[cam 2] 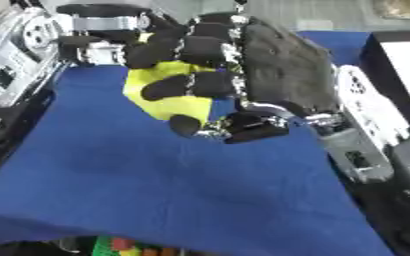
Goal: Pick up the objects with one hand, pass them to the other hand, and then place them into the box on the other side of the table.
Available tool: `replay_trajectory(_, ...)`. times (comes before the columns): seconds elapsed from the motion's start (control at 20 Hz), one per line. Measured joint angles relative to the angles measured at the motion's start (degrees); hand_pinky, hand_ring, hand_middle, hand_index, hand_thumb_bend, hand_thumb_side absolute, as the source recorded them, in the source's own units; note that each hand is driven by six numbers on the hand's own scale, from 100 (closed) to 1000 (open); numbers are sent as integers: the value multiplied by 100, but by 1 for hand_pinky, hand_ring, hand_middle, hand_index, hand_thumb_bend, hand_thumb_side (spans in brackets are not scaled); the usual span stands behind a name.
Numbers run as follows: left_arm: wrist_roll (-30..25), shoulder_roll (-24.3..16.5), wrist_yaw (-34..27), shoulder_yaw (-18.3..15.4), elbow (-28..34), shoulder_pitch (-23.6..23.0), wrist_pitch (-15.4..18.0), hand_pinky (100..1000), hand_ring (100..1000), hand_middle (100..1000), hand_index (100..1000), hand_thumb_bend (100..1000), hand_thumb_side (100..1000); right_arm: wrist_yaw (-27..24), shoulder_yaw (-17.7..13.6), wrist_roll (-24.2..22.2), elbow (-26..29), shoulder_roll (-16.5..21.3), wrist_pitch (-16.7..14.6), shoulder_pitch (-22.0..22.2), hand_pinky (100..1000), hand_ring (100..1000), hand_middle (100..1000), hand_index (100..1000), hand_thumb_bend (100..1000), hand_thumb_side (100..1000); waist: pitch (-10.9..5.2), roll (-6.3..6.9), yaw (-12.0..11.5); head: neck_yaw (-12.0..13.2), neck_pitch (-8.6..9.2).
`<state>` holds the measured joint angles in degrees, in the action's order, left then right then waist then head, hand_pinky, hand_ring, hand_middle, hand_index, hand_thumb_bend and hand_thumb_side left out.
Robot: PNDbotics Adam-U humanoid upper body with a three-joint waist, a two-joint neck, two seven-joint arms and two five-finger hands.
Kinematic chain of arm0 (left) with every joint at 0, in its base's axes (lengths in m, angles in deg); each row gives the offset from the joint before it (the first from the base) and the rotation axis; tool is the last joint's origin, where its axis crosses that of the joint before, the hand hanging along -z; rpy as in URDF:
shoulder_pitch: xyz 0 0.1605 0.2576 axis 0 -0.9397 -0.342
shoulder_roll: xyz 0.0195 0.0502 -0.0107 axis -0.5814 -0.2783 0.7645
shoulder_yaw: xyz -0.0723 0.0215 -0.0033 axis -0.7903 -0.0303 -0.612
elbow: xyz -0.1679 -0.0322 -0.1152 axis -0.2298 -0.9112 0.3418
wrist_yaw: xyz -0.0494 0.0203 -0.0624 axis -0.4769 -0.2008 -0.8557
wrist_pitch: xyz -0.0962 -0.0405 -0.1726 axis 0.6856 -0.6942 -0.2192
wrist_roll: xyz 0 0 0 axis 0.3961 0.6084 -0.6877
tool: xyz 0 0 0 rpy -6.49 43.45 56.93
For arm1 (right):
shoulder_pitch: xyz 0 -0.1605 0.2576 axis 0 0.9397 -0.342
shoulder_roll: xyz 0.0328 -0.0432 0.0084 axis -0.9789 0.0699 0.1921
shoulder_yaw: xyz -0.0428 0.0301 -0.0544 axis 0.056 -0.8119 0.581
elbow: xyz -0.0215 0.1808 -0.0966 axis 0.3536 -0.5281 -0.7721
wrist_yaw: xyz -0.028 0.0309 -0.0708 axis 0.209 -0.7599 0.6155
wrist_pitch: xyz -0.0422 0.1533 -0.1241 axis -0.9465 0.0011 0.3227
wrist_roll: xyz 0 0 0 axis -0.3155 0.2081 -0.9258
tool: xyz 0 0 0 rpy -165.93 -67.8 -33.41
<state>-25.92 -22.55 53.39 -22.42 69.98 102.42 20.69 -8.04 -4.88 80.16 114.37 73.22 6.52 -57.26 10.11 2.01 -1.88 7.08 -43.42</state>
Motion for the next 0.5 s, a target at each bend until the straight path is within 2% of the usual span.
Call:
replay_trajectory(0.25,576,-523,-339,-706,-43,-193,100,800,685,650,811,136,1000,-437,-245,45,-36,303,274,3,532,524,729,794,100,100,-28,-4,0,-162,-34)
replay_trajectory(0.5,1350,-920,-698,-1412,-23,-566,162,794,677,643,808,136,1000,-922,-575,86,-36,803,660,17,543,532,700,815,100,100,-29,-36,-16,-416,-36)
